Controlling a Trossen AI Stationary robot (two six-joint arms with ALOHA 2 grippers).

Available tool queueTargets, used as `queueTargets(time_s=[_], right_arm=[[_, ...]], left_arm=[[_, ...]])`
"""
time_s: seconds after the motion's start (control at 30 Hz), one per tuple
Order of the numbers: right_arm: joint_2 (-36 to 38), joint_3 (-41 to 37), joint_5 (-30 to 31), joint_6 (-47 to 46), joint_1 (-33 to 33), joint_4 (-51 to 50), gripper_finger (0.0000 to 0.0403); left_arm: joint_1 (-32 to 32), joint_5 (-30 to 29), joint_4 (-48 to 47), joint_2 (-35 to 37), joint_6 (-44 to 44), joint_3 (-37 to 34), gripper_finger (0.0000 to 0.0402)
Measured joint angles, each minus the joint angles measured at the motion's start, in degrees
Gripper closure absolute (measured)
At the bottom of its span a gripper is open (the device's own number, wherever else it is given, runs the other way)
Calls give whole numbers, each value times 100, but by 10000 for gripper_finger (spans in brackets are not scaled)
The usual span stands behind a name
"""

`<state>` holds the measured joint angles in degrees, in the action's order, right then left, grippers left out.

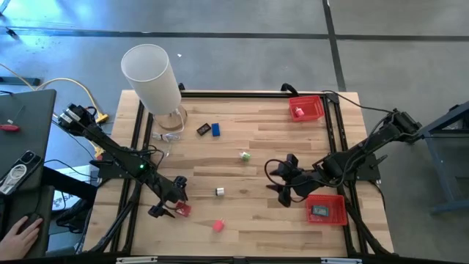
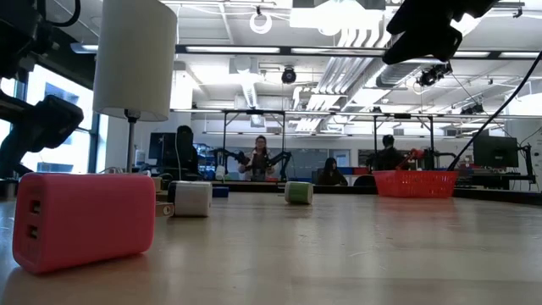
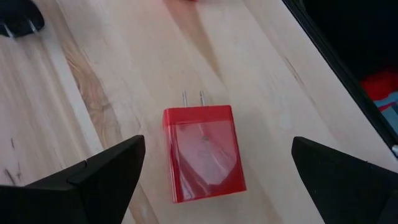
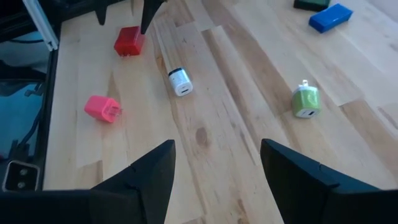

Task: Pick & Place Office items
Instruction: Put the red charger adapter into the top red basket

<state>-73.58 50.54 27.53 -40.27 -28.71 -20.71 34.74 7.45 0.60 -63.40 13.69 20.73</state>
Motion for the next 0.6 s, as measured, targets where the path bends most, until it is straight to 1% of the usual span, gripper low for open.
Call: queueTargets(time_s=[0.1, 0.3, 0.6], right_arm=[[0, 0, 105, -14, 0, 0, 179], [0, 0, 92, -64, 0, 0, 179], [2, 2, 86, -181, 85, 17, 179]], left_arm=[[1, 0, -2, 0, -7, 0, 7], [2, -8, -7, -13, 328, 0, 7], [0, -17, -9, -13, 422, 1, 7]])
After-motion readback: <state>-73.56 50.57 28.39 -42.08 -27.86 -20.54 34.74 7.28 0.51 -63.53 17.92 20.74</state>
